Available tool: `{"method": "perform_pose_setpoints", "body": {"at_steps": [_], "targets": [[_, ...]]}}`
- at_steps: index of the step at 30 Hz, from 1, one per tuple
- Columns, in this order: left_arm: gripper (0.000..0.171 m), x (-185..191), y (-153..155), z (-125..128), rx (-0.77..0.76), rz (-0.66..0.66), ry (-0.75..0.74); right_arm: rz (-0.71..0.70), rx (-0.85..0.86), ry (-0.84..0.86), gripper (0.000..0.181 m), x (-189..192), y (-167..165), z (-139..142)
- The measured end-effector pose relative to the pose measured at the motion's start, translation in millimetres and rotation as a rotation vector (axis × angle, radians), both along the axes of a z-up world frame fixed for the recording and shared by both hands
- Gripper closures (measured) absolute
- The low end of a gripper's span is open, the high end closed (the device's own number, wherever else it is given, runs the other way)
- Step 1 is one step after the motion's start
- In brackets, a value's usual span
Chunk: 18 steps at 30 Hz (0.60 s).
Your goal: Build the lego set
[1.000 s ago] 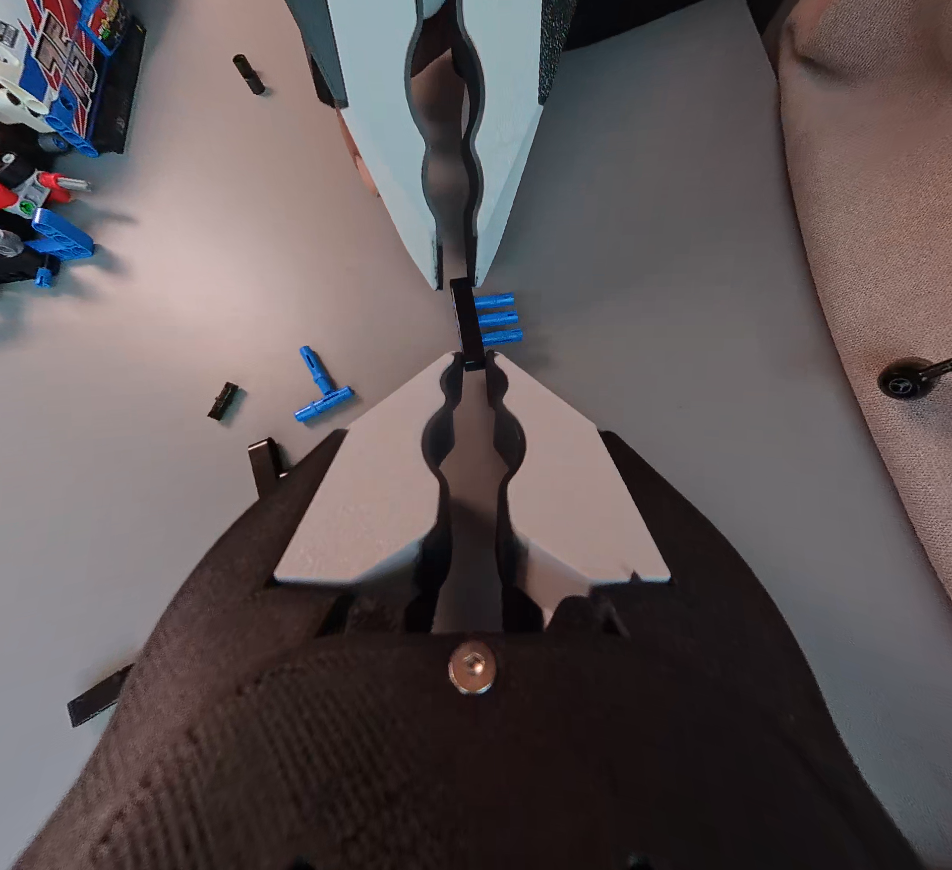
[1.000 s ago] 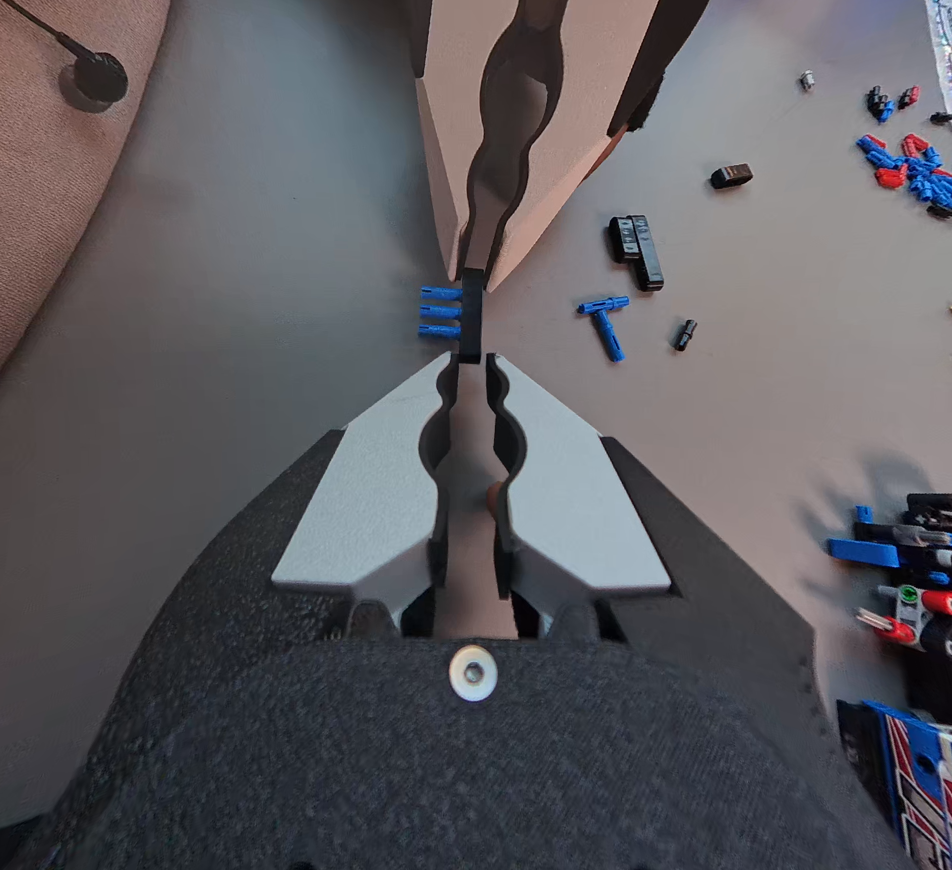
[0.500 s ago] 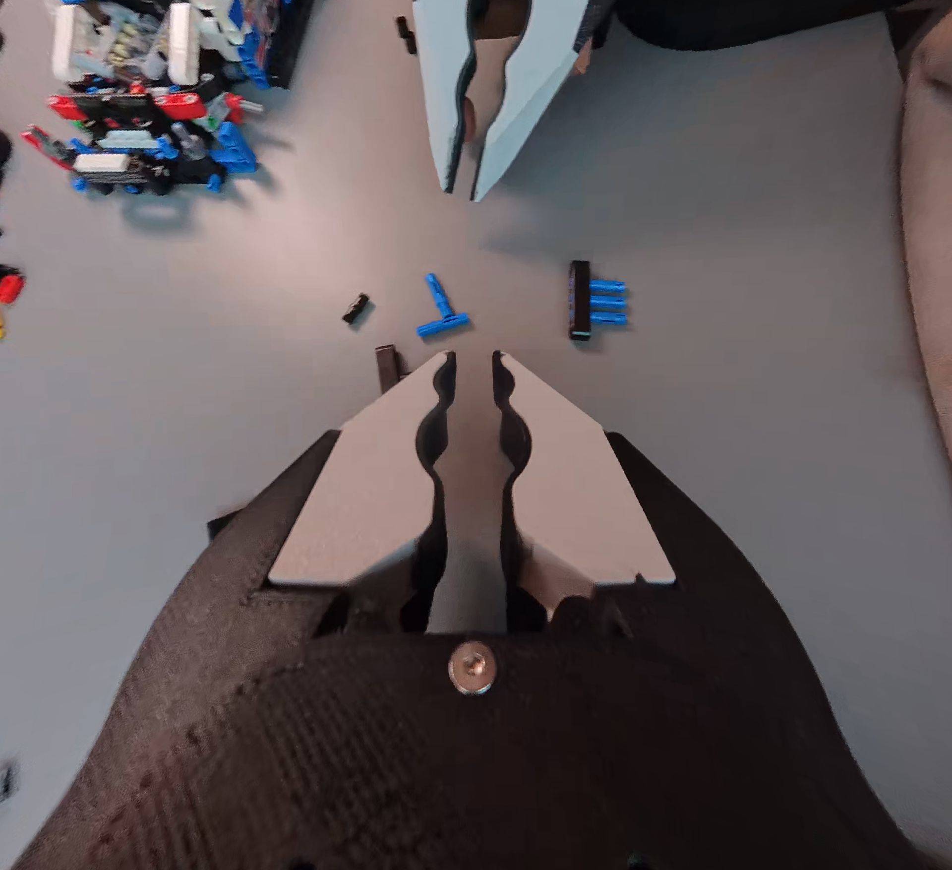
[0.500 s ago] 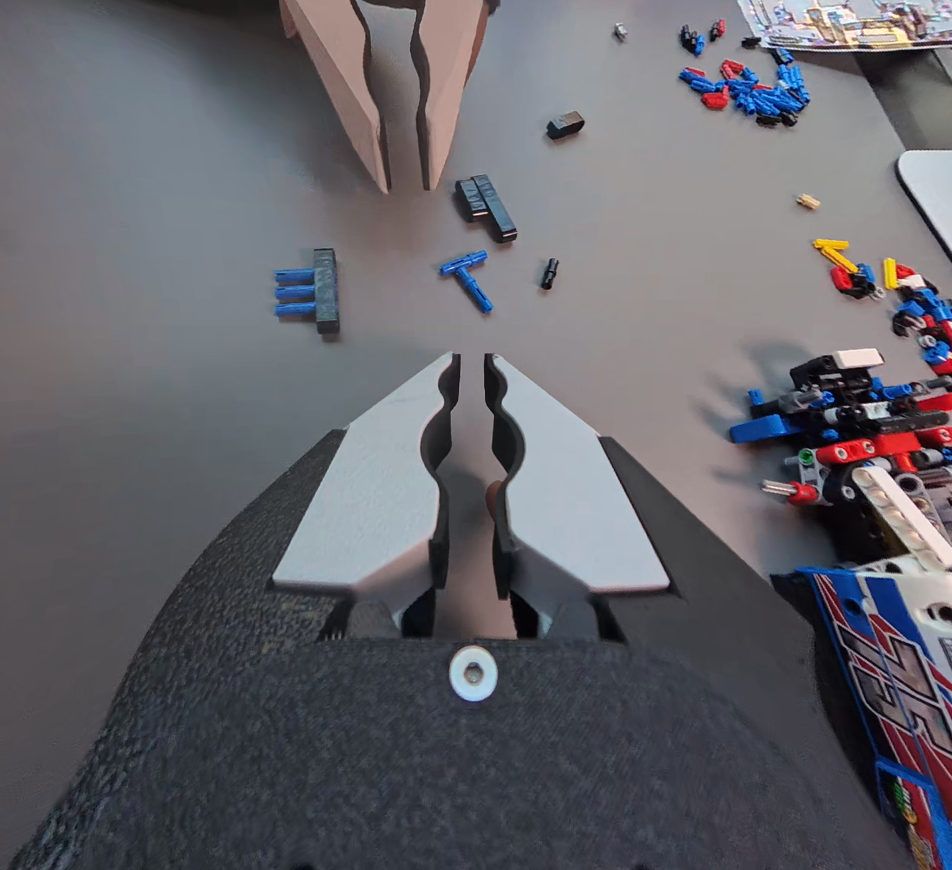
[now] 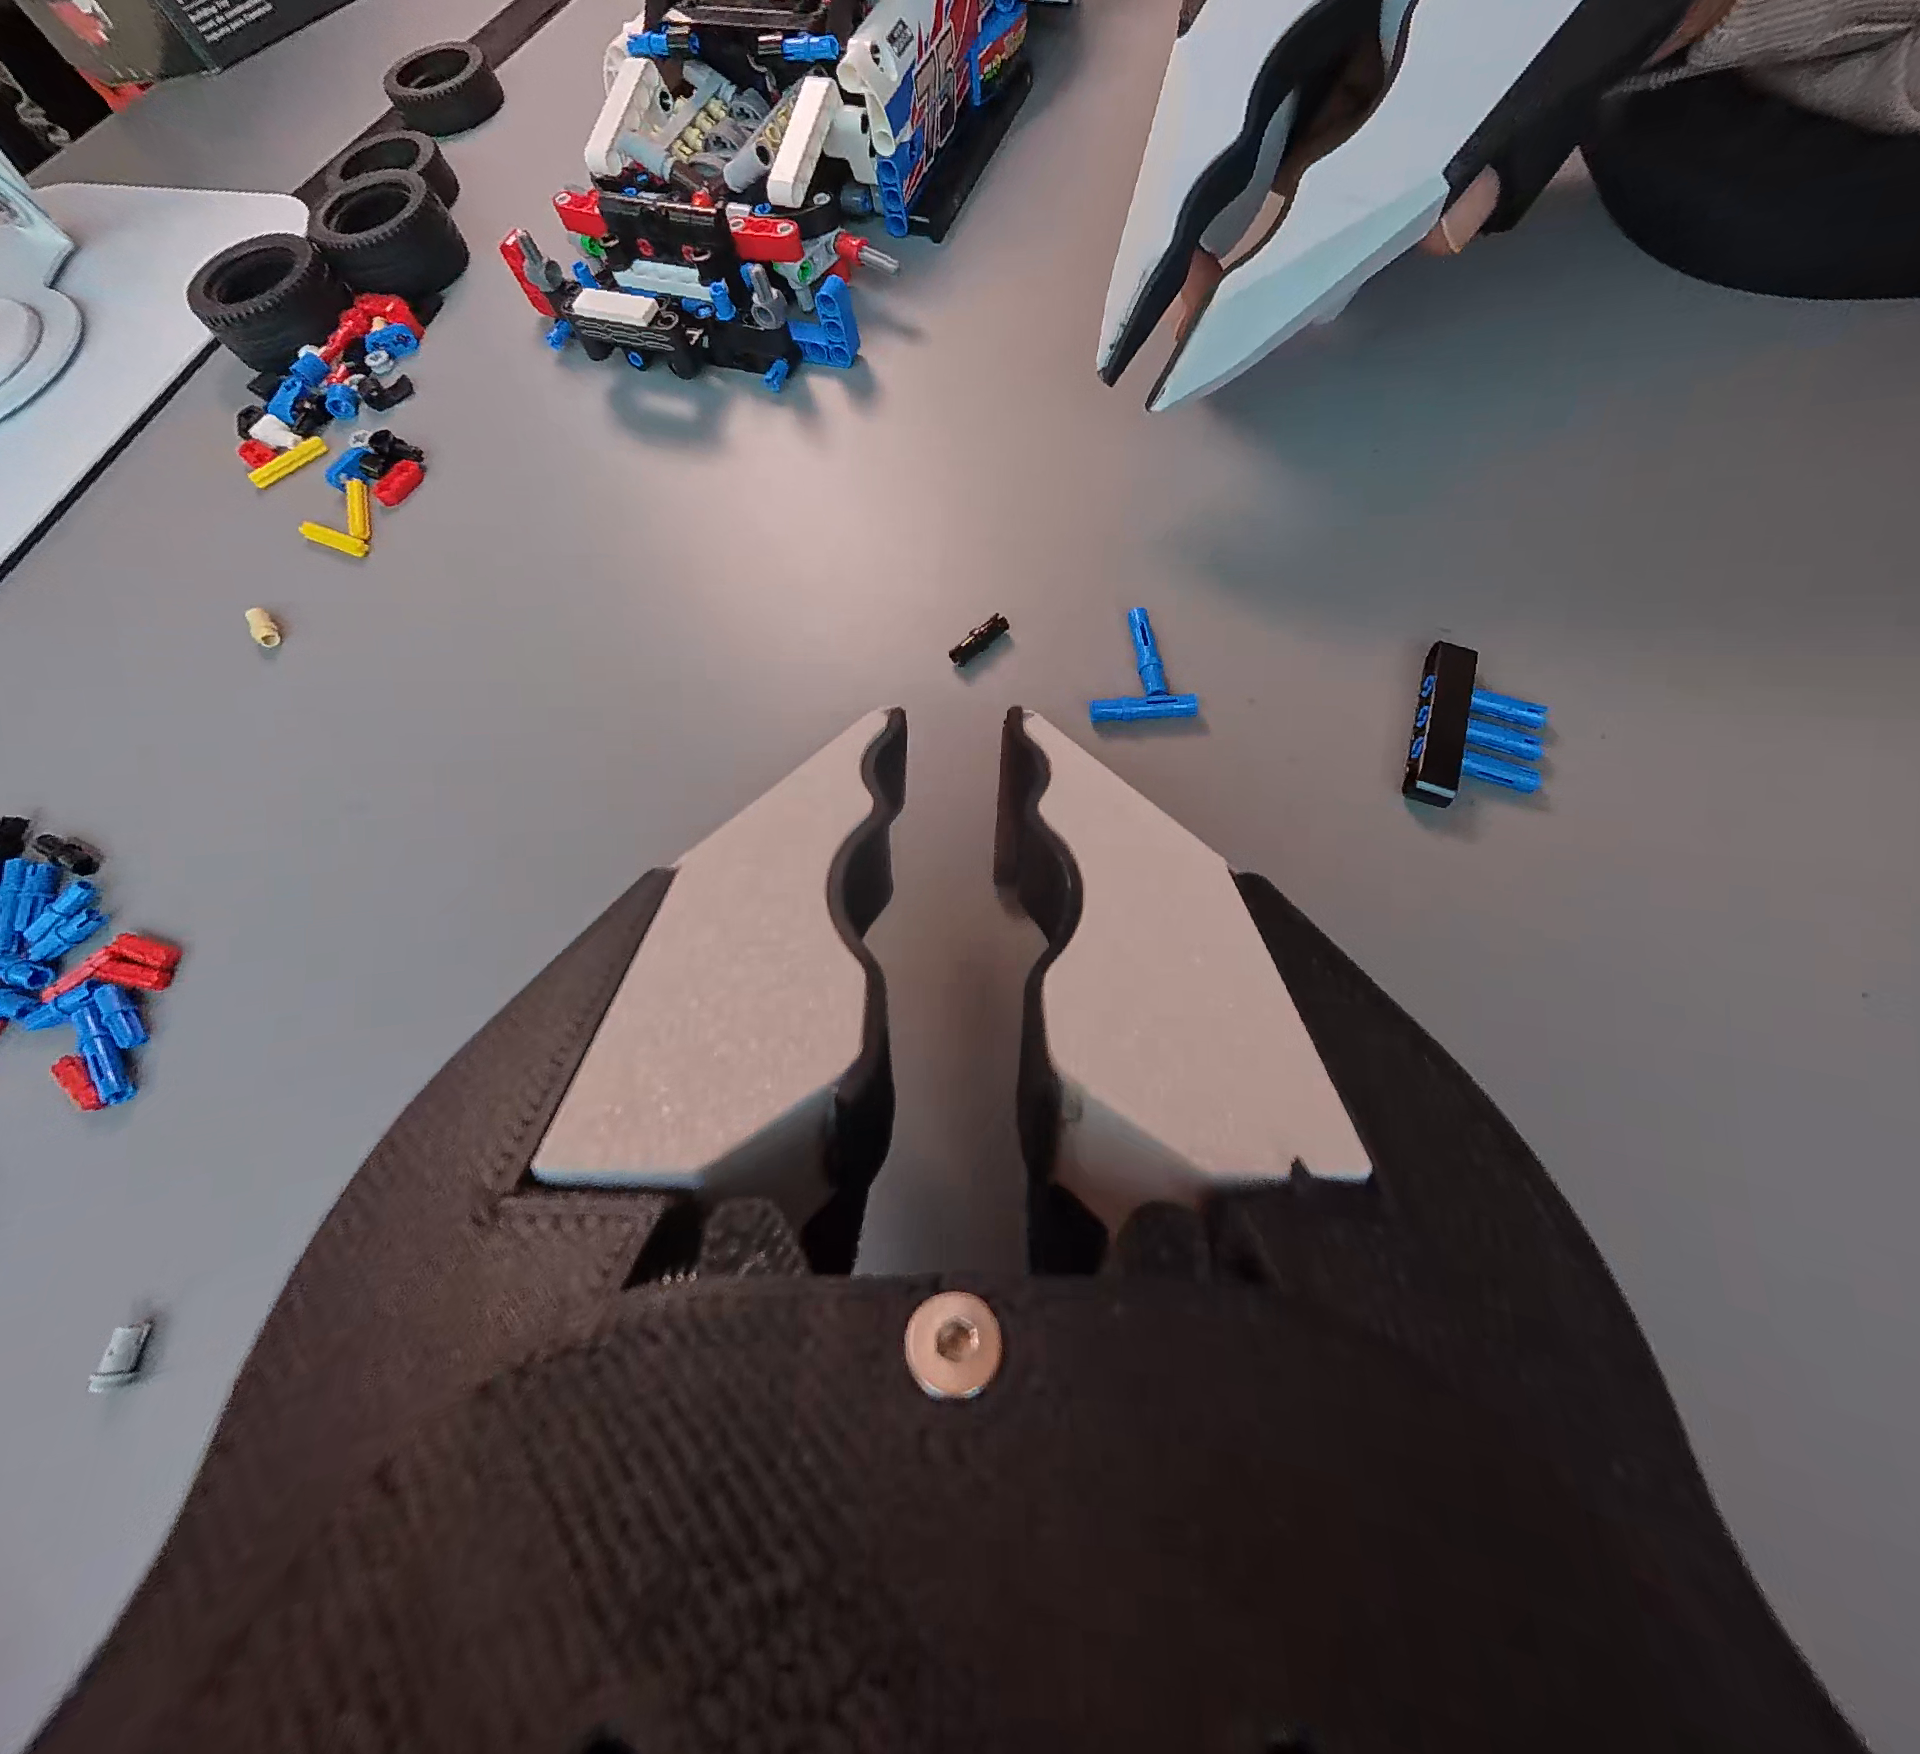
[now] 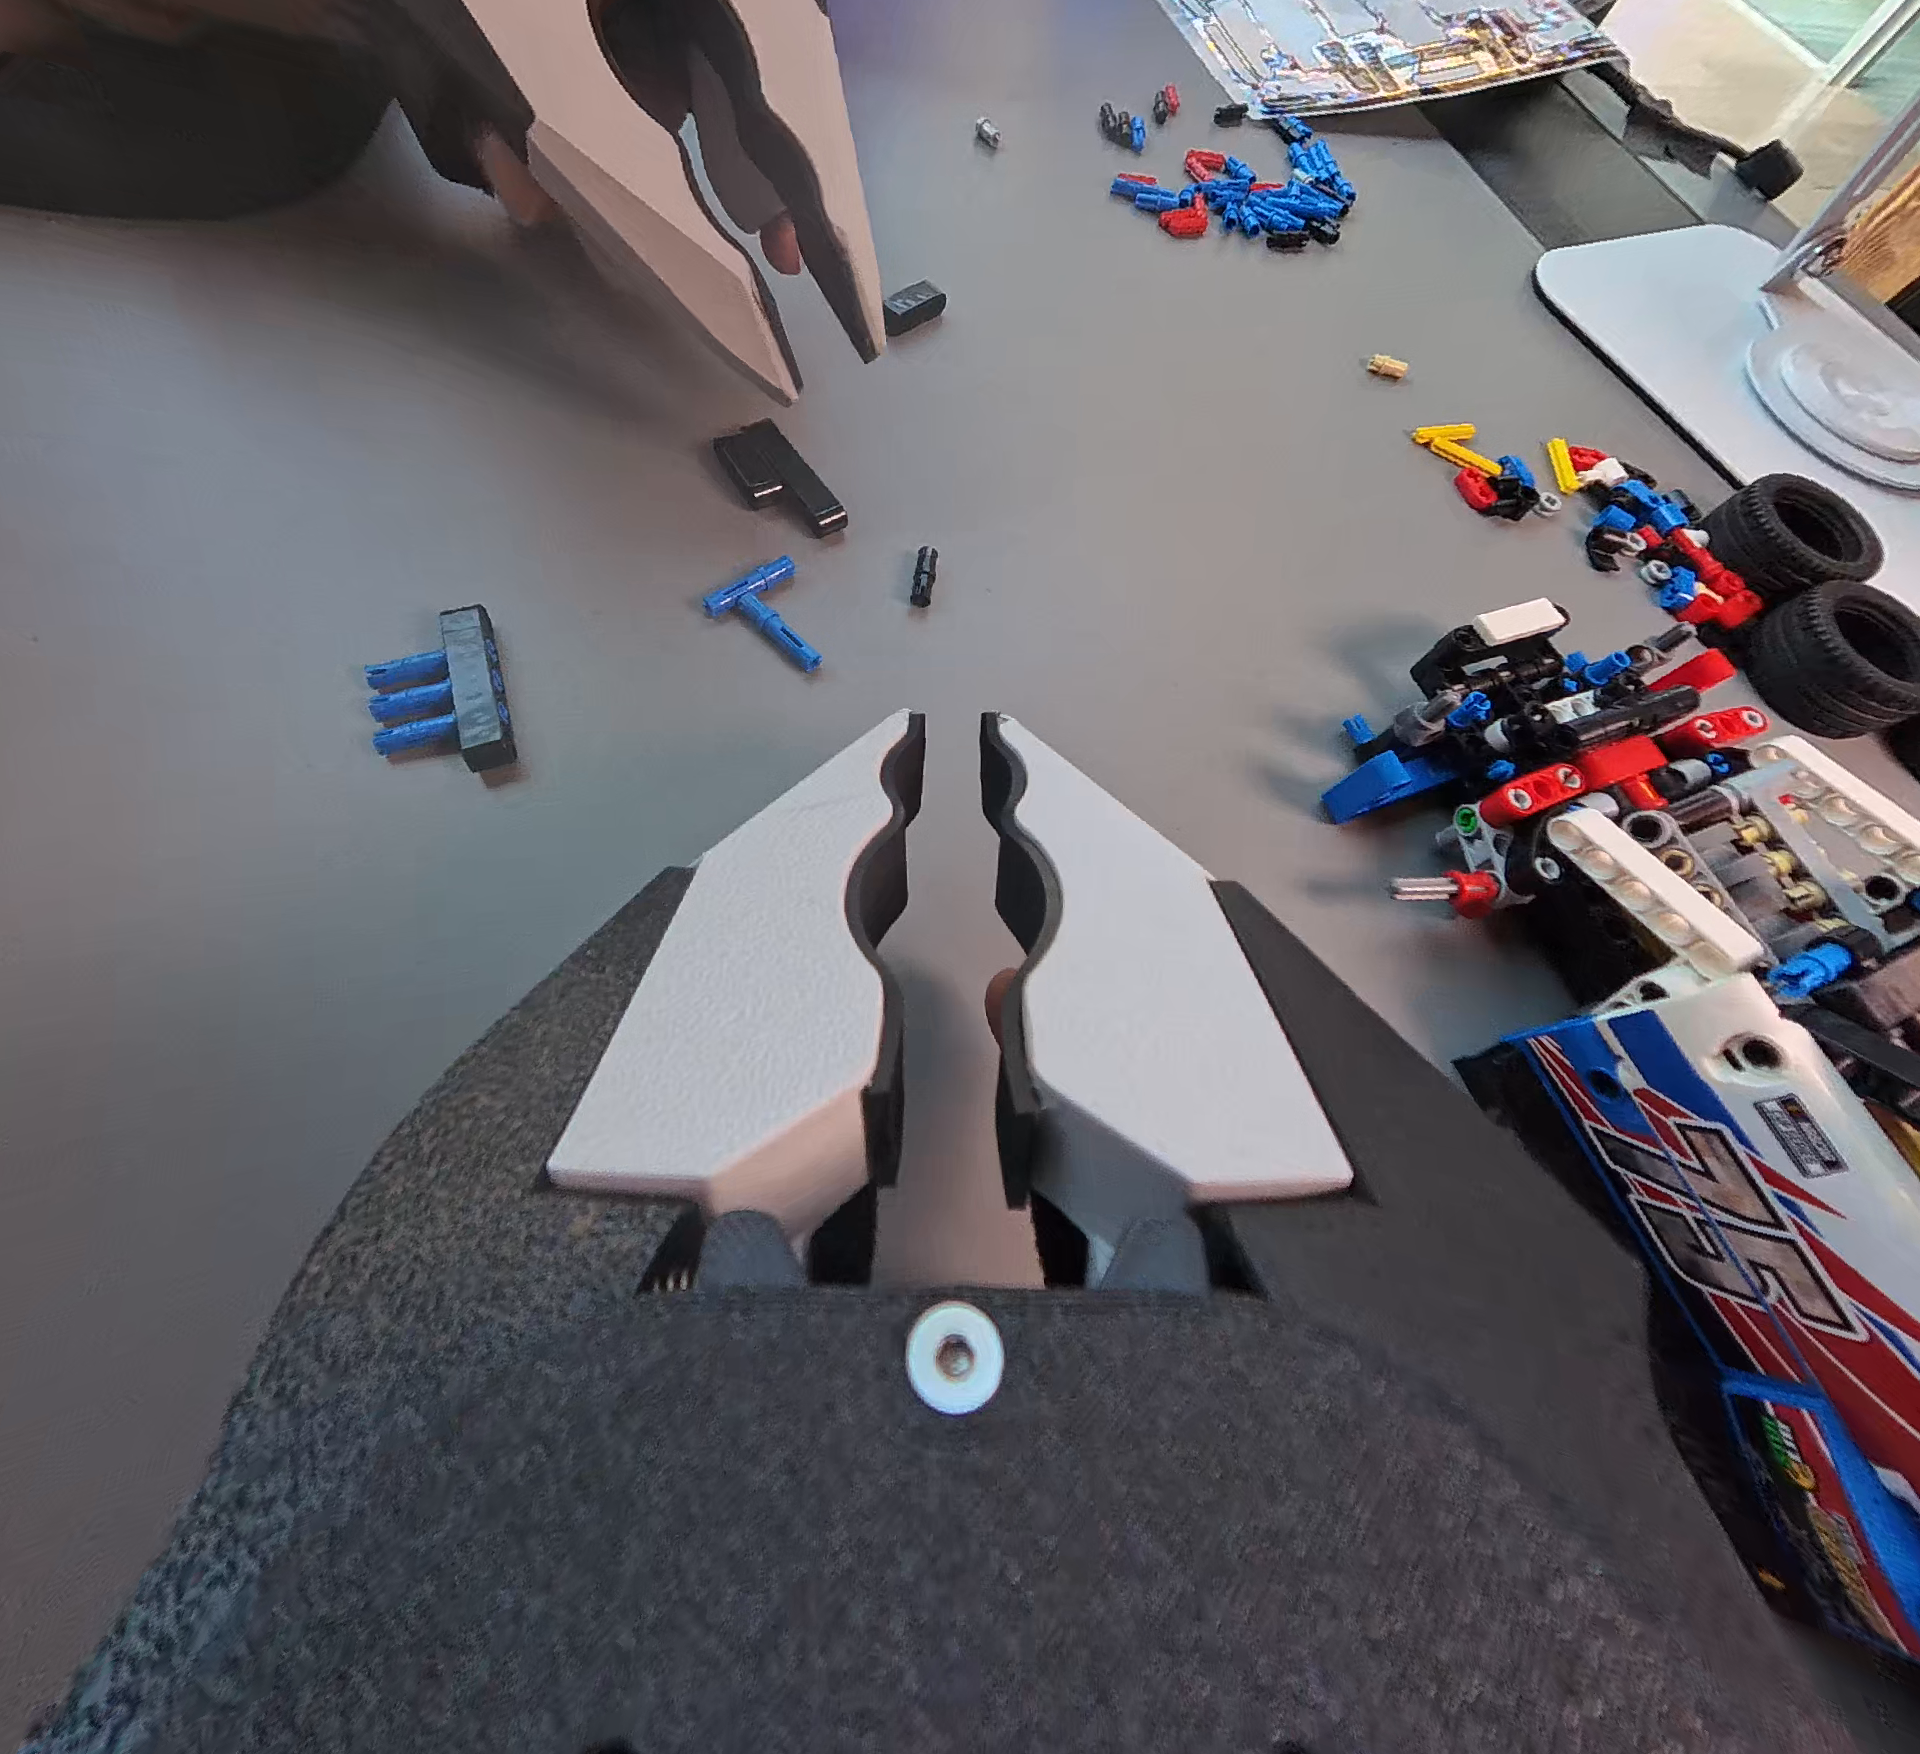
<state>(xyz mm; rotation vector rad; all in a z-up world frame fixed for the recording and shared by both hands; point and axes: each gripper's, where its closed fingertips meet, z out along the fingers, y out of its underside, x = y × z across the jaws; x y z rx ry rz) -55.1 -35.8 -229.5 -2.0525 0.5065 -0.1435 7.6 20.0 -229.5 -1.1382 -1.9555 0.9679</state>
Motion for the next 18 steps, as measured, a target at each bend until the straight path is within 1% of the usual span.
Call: {"method": "perform_pose_setpoints", "body": {"at_steps": [5, 13, 18], "targets": [[0.152, 1.2, 6.1, -6.3, -0.018, 0.0, -0.015, 0.007, -0.026, -0.002, 0.172, -0.9, -4.4, 0.4], [0.142, 11.9, 22.1, -13.9, -0.093, -0.122, -0.037, 0.027, -0.081, 0.013, 0.169, -0.1, -9.5, 6.2], [0.142, 17.1, 27.9, -16.8, -0.135, -0.226, -0.02, 0.032, -0.093, 0.019, 0.169, 0.2, -10.1, 7.7]]}}
